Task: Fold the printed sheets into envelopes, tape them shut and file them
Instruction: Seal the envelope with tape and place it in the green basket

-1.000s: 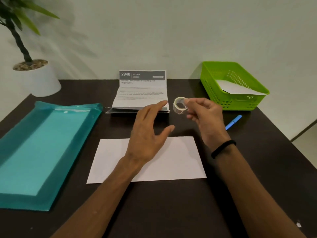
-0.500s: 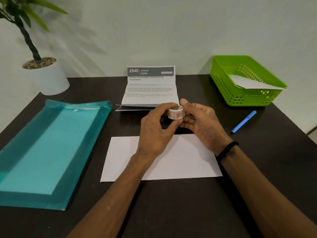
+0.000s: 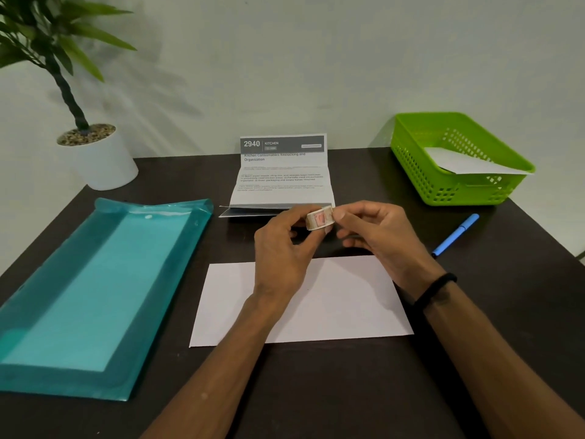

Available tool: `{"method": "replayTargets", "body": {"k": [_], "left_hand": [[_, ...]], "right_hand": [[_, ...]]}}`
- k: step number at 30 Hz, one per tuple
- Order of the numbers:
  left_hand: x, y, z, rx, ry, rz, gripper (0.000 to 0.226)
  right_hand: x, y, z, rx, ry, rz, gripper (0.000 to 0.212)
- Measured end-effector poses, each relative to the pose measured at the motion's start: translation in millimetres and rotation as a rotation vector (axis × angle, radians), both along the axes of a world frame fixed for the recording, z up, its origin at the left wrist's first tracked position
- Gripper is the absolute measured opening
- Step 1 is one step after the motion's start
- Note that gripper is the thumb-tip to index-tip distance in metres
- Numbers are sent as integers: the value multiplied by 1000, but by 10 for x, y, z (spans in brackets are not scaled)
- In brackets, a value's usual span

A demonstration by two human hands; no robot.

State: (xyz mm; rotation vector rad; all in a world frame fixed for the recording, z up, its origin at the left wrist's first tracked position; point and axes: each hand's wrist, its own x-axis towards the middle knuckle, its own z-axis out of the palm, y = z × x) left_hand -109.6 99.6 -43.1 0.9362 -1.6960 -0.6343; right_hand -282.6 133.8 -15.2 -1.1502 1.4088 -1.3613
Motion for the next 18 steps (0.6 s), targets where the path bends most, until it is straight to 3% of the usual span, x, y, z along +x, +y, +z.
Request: {"method": "replayTargets", "body": {"k": [18], "left_hand": [[-4, -3, -27, 37, -56, 11, 40]], "right_hand": [[-16, 0, 19, 28, 45, -32, 6]]}}
